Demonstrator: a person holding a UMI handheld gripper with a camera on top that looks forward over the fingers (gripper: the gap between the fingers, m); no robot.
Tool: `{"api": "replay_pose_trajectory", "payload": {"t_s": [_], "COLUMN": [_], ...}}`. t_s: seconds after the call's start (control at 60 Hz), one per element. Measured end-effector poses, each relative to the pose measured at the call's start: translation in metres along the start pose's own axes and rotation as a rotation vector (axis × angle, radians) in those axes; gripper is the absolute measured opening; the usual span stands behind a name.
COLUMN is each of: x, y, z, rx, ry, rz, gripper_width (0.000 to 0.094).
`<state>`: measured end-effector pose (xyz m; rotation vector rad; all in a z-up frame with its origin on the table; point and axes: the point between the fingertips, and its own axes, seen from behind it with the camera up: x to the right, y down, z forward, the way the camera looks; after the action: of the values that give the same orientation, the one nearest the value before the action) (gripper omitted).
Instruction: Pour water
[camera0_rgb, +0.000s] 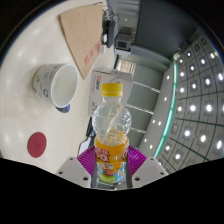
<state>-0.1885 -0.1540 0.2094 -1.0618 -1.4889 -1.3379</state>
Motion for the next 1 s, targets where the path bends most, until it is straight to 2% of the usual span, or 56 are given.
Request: {"api": "replay_pose_trajectory", "payload": {"t_s": [0.067, 0.117, 0.367, 0.5, 0.7, 0.9, 1.0], "x": [0.001, -0.001, -0.016, -0.053, -0.114, -0.160, -0.159], "y": [0.003, -0.002, 0.003, 0.012, 0.014, 0.018, 0.019], "z": [-0.008, -0.016, -0.031, -0.027, -0.003, 0.009, 0.007], "rx": [0.002, 0.046, 0.077, 0.039, -0.023, -0.079, -0.056], "ry": [-0.044, -0.111, -0.253, -0.332, -0.398, -0.428, -0.408], "rz": [0.192, 0.381, 1.145, 1.446, 1.700, 1.771, 1.771], "gripper_width": [0.0406, 0.0406, 0.0407, 0.0408, 0.0406, 0.0408, 0.0417]}}
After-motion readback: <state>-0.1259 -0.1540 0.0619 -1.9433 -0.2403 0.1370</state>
